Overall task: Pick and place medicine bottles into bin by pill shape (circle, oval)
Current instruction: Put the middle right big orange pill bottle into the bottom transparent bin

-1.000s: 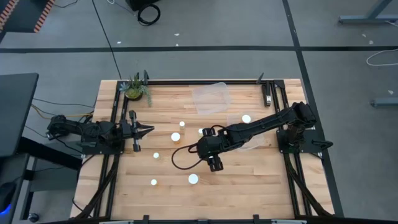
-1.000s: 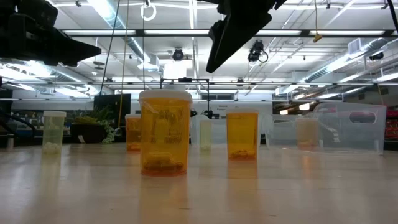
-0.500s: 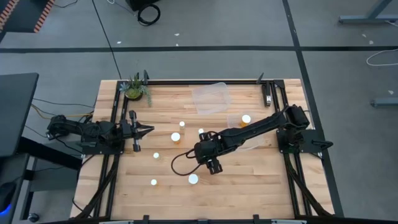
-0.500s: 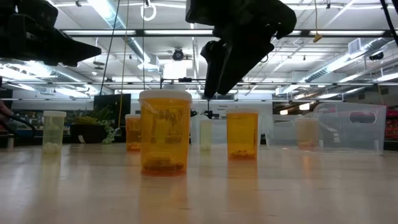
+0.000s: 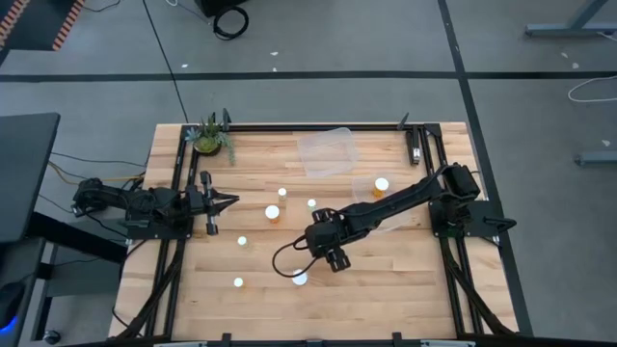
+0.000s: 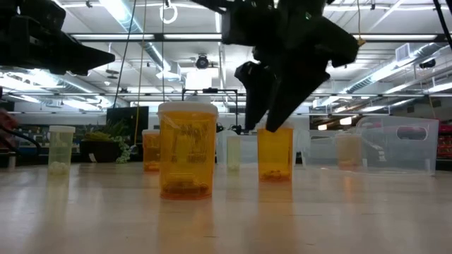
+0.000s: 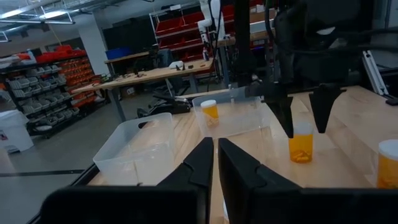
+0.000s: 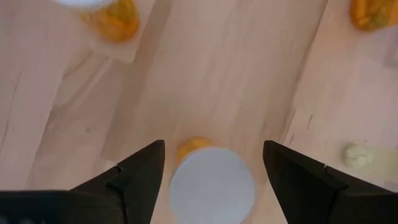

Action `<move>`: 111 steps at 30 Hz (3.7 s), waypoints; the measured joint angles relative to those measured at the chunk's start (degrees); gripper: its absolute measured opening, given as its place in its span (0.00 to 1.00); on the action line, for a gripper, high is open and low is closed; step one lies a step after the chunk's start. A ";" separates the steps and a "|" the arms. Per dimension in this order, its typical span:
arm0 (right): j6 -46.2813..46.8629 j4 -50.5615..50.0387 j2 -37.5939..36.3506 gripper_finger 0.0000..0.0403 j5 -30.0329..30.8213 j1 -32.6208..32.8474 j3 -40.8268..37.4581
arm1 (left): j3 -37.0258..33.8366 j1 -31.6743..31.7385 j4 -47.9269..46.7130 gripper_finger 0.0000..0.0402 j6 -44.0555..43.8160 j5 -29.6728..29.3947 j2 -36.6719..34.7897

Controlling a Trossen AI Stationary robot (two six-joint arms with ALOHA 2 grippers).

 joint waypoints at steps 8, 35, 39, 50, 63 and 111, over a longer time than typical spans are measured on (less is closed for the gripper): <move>0.41 -0.11 0.00 0.69 1.16 0.00 -2.23 | 0.00 0.00 0.00 0.10 0.00 0.00 0.00; 8.06 -14.16 -1.79 0.55 4.54 -0.94 1.25 | 0.00 0.00 0.07 0.08 0.02 0.02 -0.02; 9.76 -16.91 -3.17 0.55 5.96 -1.24 1.25 | 0.00 0.00 0.08 0.07 0.02 0.00 0.00; 14.44 -18.69 -11.37 0.55 8.04 -1.56 1.25 | 0.00 -0.02 0.09 0.09 0.02 0.02 0.00; 19.62 -22.24 -20.43 0.55 8.65 -1.58 1.06 | 0.00 -0.02 0.09 0.09 0.02 0.02 0.00; 19.91 2.69 -33.77 0.55 5.27 -24.34 -35.64 | 0.00 -0.01 0.07 0.10 0.02 0.02 -0.02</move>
